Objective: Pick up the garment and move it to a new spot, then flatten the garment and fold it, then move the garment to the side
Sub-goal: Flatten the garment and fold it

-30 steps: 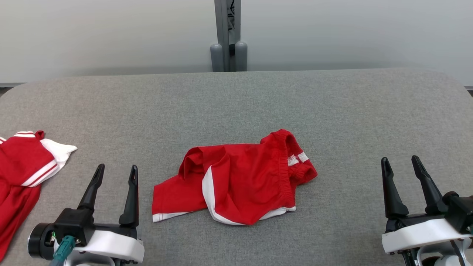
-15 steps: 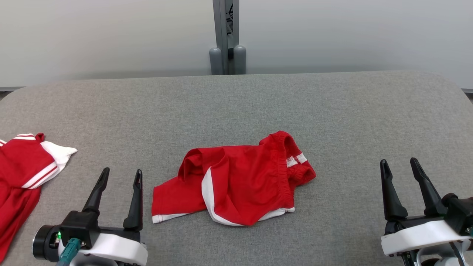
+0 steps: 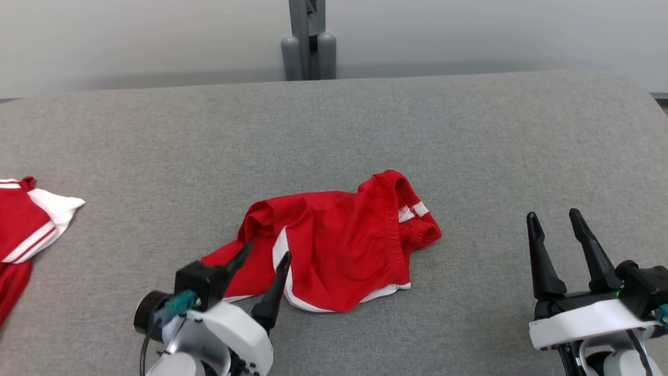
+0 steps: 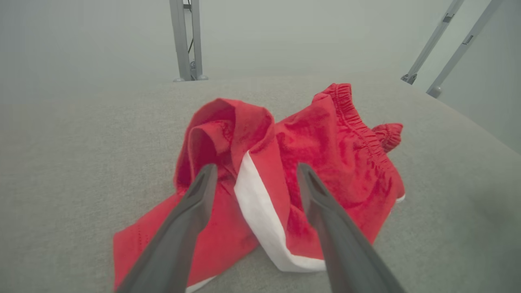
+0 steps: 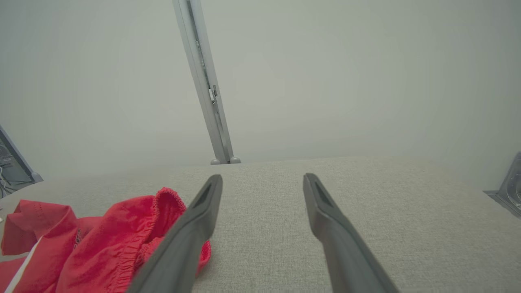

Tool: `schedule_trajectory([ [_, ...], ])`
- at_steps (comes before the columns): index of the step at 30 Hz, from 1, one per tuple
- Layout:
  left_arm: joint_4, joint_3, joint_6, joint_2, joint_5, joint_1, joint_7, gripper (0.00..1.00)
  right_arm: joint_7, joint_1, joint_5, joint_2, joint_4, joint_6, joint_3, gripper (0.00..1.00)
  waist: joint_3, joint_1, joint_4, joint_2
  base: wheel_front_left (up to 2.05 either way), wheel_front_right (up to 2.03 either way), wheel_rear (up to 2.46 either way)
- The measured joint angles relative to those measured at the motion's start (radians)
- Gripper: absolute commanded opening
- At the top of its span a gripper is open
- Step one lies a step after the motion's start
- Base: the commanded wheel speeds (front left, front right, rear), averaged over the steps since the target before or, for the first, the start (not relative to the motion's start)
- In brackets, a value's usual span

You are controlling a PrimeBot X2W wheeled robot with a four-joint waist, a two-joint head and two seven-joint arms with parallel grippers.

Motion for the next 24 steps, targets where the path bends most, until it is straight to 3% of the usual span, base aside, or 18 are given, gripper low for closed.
schedule_trajectory([
  [1, 0.011, 0.000, -0.011, -0.003, -0.012, -0.017, 0.011, 1.00, -0.004, -0.005, 0.003, 0.000, 0.003, 0.000, 0.002, 1.00, 0.007, 0.0000, -0.006, 0.0000, 0.00, 0.00, 0.00],
  [5, 0.072, 0.017, -0.045, -0.005, -0.049, -0.089, 0.040, 0.68, -0.016, -0.018, 0.012, 0.000, 0.014, 0.000, -0.001, 1.00, 0.036, 0.0000, -0.031, 0.0000, 0.00, 0.00, 0.00],
  [10, 0.173, 0.040, -0.075, -0.004, -0.081, -0.164, 0.057, 0.55, -0.034, -0.046, 0.023, 0.001, 0.029, 0.000, 0.003, 1.00, 0.073, 0.0000, -0.066, 0.0000, 0.00, 0.00, 0.00],
  [12, 0.205, 0.048, -0.084, -0.009, -0.099, -0.183, 0.059, 0.43, -0.043, -0.052, 0.028, 0.000, 0.034, 0.000, 0.000, 1.00, 0.087, 0.0000, -0.079, 0.0000, 0.00, 0.00, 0.00],
  [13, 0.219, 0.051, -0.090, -0.010, -0.103, -0.191, 0.060, 0.33, -0.044, -0.053, 0.031, 0.000, 0.038, 0.000, 0.000, 1.00, 0.093, 0.0000, -0.085, 0.0000, 0.00, 0.00, 0.00],
  [14, 0.232, 0.054, -0.097, -0.010, -0.111, -0.196, 0.061, 0.07, -0.048, -0.054, 0.033, 0.000, 0.044, 0.000, 0.001, 1.00, 0.098, 0.0000, -0.090, 0.0000, 0.00, 0.00, 0.00],
  [15, 0.243, 0.054, -0.105, -0.010, -0.113, -0.202, 0.061, 0.00, -0.051, -0.055, 0.034, 0.000, 0.048, 0.000, 0.000, 1.00, 0.104, 0.0000, -0.094, 0.0000, 0.00, 0.00, 0.00],
  [20, 0.240, 0.060, -0.117, -0.005, -0.111, -0.233, 0.034, 0.00, -0.064, -0.067, 0.039, 0.000, 0.059, 0.000, -0.007, 1.00, 0.119, 0.0000, -0.097, 0.0000, 0.00, 0.00, 0.00],
  [24, 0.147, 0.055, -0.101, 0.047, -0.075, -0.232, 0.046, 0.00, -0.069, -0.068, 0.041, -0.001, 0.062, 0.000, -0.024, 1.00, 0.114, 0.0000, -0.080, 0.0000, 0.00, 0.00, 0.00],
])
